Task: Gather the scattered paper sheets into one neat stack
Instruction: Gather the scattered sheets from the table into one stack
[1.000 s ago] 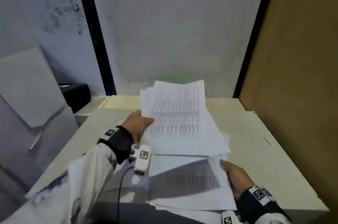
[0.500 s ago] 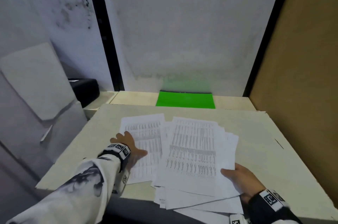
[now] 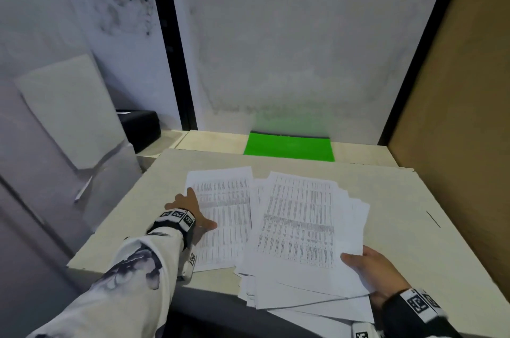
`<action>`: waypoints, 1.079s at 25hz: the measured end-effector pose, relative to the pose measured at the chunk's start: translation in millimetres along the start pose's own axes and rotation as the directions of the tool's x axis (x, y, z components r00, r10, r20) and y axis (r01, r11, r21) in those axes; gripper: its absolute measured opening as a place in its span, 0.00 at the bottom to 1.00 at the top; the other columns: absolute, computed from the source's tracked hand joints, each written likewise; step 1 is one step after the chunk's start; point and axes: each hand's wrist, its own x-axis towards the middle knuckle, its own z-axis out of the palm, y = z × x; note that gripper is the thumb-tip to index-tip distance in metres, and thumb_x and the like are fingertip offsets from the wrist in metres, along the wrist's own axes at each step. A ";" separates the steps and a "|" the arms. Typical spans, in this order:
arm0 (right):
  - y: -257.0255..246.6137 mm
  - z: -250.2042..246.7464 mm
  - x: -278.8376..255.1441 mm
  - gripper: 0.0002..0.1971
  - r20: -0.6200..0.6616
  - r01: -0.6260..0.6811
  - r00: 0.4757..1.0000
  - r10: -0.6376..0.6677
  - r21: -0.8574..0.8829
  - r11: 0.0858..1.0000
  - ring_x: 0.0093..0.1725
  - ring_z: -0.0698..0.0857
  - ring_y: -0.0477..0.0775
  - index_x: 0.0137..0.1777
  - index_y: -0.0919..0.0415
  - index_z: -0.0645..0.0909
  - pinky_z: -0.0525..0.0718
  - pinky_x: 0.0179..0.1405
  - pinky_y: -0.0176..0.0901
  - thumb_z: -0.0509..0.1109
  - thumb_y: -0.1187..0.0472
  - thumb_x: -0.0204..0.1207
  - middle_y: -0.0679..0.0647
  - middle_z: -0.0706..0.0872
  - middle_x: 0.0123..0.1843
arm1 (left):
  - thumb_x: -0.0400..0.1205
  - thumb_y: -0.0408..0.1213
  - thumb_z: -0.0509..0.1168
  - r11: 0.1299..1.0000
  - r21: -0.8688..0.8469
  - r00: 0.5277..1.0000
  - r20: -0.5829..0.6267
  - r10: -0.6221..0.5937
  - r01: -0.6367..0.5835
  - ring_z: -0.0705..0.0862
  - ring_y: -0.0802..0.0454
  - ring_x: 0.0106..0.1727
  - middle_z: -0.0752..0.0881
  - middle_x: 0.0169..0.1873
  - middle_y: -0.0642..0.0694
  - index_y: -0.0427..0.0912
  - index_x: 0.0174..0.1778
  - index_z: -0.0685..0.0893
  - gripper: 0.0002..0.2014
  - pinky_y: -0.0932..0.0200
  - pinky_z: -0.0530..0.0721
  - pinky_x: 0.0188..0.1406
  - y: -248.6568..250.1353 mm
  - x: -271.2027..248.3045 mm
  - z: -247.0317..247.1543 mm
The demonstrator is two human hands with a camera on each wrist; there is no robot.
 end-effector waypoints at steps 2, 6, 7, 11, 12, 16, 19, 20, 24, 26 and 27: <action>0.3 0.8 -1.9 0.14 0.007 -0.006 1.000 0.006 0.018 1.000 0.54 0.89 0.62 0.57 0.73 0.84 0.83 0.48 0.54 0.61 0.83 0.78 0.63 0.91 0.53 | 0.63 0.67 0.76 1.000 0.015 0.999 -0.040 0.008 -0.007 0.73 0.33 0.76 0.72 0.76 0.40 0.44 0.84 0.56 0.59 0.39 0.80 0.71 -7.2 -2.8 4.6; -0.7 2.6 -6.7 0.14 0.004 -0.012 1.000 0.012 0.014 1.000 0.50 0.91 0.60 0.56 0.72 0.84 0.84 0.43 0.53 0.61 0.83 0.79 0.61 0.94 0.47 | 0.70 0.62 0.72 0.998 0.026 0.998 -0.028 0.055 -0.055 0.71 0.33 0.76 0.73 0.75 0.42 0.44 0.82 0.61 0.48 0.40 0.78 0.70 -11.0 -10.6 7.5; -1.1 3.1 -7.5 0.14 -0.004 -0.013 1.000 0.013 0.016 1.000 0.50 0.91 0.60 0.57 0.72 0.84 0.85 0.43 0.53 0.60 0.83 0.80 0.61 0.94 0.47 | 0.71 0.59 0.73 0.997 0.003 0.997 -0.015 0.071 -0.071 0.72 0.33 0.75 0.75 0.73 0.41 0.45 0.81 0.62 0.46 0.40 0.78 0.69 -9.7 -11.0 4.6; 0.7 2.2 -8.3 0.17 -0.034 -0.044 0.998 0.046 0.046 0.998 0.63 0.87 0.72 0.67 0.78 0.79 0.85 0.59 0.62 0.60 0.83 0.80 0.71 0.88 0.65 | 0.67 0.38 0.73 0.923 -0.369 0.994 -0.066 0.090 -0.108 0.82 0.33 0.61 0.76 0.67 0.38 0.59 0.82 0.60 0.46 0.42 0.86 0.62 -4.0 -16.9 -1.5; 1.3 2.4 -8.9 0.18 -0.040 -0.054 0.998 0.056 0.049 0.997 0.65 0.86 0.74 0.67 0.78 0.79 0.84 0.62 0.64 0.60 0.83 0.80 0.73 0.87 0.67 | 0.68 0.34 0.73 0.855 -0.504 0.992 -0.100 0.082 -0.122 0.84 0.35 0.58 0.78 0.68 0.38 0.58 0.82 0.62 0.46 0.43 0.86 0.61 -4.4 -19.9 -5.1; 3.2 1.9 -5.7 0.15 -0.094 -0.041 0.995 0.043 0.023 0.999 0.65 0.86 0.74 0.63 0.78 0.81 0.82 0.65 0.63 0.61 0.83 0.79 0.76 0.86 0.68 | 0.73 0.26 0.78 0.632 -0.729 0.962 -0.250 0.113 -0.264 0.79 0.37 0.72 0.77 0.77 0.38 0.49 0.83 0.70 0.42 0.41 0.79 0.74 -18.9 -32.1 -65.7; 4.4 -0.6 -3.0 0.18 -0.085 -0.046 0.995 0.047 0.016 0.999 0.64 0.87 0.74 0.67 0.81 0.79 0.78 0.71 0.71 0.62 0.83 0.78 0.76 0.86 0.67 | 0.76 0.26 0.76 0.565 -0.613 0.820 -0.522 0.235 -0.552 0.83 0.42 0.72 0.83 0.70 0.44 0.48 0.75 0.80 0.31 0.40 0.78 0.77 -15.3 -55.1 -133.8; 3.8 -0.6 -3.7 0.18 -0.078 -0.051 0.996 0.051 0.006 0.999 0.64 0.87 0.74 0.67 0.81 0.79 0.77 0.73 0.73 0.62 0.82 0.78 0.76 0.87 0.67 | 0.77 0.25 0.75 0.510 -0.576 0.759 -0.581 0.295 -0.639 0.83 0.47 0.72 0.84 0.69 0.47 0.46 0.74 0.82 0.28 0.42 0.77 0.79 -5.7 -69.3 -150.8; -3.0 1.1 -9.2 0.15 -0.092 -0.054 0.995 0.050 -0.045 0.998 0.54 0.92 0.69 0.63 0.79 0.82 0.87 0.60 0.62 0.64 0.81 0.78 0.70 0.93 0.56 | 0.81 0.24 0.72 0.193 -0.537 0.534 -0.604 0.592 -0.821 0.76 0.61 0.78 0.79 0.76 0.53 0.45 0.79 0.75 0.30 0.65 0.71 0.80 60.3 -125.0 -161.9; -7.8 1.2 -15.4 0.08 -0.096 -0.042 0.995 0.034 -0.082 0.996 0.39 0.92 0.62 0.52 0.75 0.85 0.88 0.38 0.47 0.65 0.78 0.79 0.65 0.94 0.43 | 0.82 0.23 0.69 0.099 -0.770 0.637 -0.440 0.634 -0.630 0.80 0.56 0.75 0.78 0.77 0.52 0.47 0.81 0.72 0.32 0.59 0.79 0.75 92.0 -128.6 -134.8; -8.0 1.3 -15.2 0.06 -0.126 -0.063 0.991 0.054 -0.073 0.995 0.35 0.89 0.61 0.48 0.73 0.84 0.85 0.34 0.46 0.65 0.75 0.80 0.65 0.92 0.40 | 0.82 0.23 0.69 0.124 -0.844 0.686 -0.329 0.649 -0.521 0.82 0.51 0.74 0.77 0.78 0.50 0.47 0.82 0.71 0.33 0.53 0.83 0.73 104.5 -122.8 -117.1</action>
